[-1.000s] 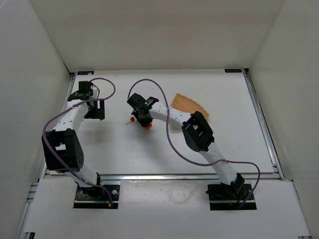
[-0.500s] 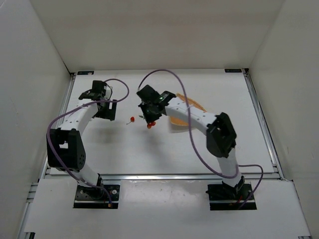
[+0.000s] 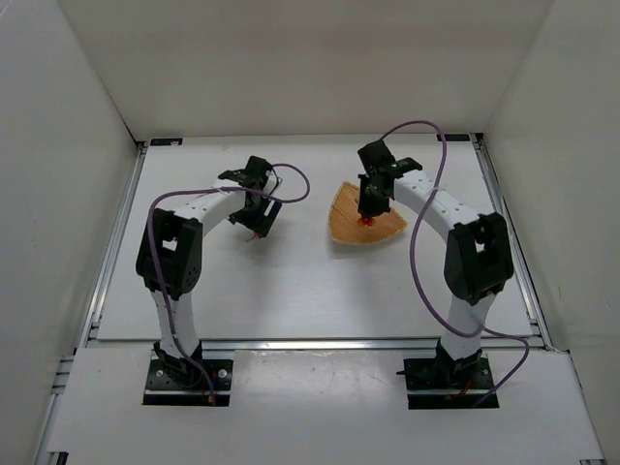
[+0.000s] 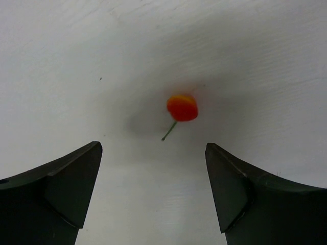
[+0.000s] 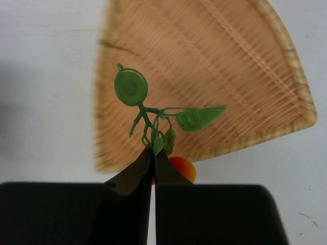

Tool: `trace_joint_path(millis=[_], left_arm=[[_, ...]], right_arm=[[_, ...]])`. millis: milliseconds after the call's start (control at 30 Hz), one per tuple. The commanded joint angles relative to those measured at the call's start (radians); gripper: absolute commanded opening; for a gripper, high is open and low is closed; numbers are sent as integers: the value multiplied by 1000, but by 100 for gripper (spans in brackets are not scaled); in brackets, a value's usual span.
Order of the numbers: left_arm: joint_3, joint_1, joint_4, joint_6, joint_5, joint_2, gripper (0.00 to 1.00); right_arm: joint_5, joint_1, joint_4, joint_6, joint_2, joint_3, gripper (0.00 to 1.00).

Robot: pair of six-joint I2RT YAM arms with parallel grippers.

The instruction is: Place and organize the fake fruits in the fruit bowl

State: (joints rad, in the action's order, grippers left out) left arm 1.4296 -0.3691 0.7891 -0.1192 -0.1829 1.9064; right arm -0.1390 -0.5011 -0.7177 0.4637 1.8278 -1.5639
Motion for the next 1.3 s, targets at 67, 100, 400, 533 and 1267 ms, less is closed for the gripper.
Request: trace_joint_path(millis=[67,100,400,533,1267], left_arm=[[94,-34,-5,-11,13,52,91],[104,-34,-5,-2,13,62,90],[123,-53,-5,-2,33,137,83],[152,-53,5,-2,54,163,75],[242,-65,147,29,25,159,10]], right_arm=[[49,36,-49,-26,86,-31,10],[68,50,-60,-26,111,-48,20],[43,59,-86,-46,-21,-39,84],[3,59,-86,-37,-107,45,84],[-50,78,-77,-8,-236,70,84]])
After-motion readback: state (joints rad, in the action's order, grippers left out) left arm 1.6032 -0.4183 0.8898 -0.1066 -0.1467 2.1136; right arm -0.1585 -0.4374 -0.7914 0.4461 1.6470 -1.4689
